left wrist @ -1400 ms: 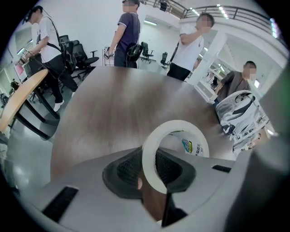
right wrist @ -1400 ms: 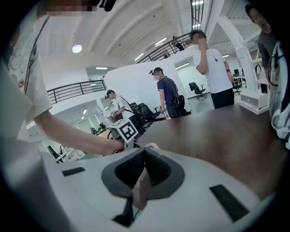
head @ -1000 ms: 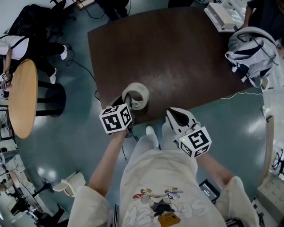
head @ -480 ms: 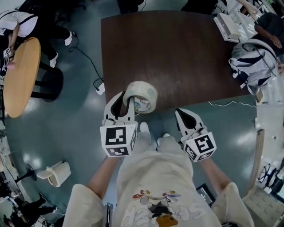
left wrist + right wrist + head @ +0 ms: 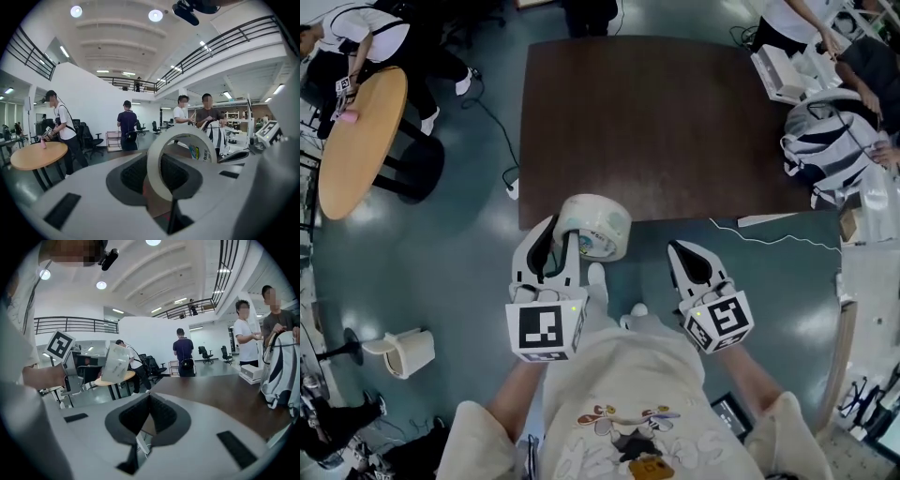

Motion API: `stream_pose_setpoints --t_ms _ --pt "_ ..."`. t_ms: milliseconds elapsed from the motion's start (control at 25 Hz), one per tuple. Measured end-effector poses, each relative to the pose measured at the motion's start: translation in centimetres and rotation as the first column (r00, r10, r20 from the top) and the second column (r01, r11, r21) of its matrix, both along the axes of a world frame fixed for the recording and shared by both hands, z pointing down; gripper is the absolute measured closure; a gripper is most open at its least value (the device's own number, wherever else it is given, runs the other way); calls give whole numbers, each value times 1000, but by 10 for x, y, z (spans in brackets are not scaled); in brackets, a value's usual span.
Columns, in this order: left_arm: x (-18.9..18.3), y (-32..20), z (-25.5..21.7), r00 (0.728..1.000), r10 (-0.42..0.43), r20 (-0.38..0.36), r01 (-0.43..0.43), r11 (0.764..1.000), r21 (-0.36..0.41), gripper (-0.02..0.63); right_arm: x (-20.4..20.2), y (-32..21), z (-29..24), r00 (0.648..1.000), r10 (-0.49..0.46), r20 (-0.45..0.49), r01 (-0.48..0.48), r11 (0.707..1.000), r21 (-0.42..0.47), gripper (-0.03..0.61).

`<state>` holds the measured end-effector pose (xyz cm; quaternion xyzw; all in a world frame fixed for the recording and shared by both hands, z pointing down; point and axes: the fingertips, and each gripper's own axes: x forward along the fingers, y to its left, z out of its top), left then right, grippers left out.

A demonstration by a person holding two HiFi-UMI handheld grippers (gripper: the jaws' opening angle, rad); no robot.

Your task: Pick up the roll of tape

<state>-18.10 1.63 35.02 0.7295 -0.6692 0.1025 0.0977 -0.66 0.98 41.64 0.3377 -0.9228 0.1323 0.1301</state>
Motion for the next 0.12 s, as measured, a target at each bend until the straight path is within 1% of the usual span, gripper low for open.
stream_pose_setpoints --t_ms 120 --pt "12 15 -5 1000 -17 5 17 999 29 529 9 7 1 1000 -21 12 20 1000 13 574"
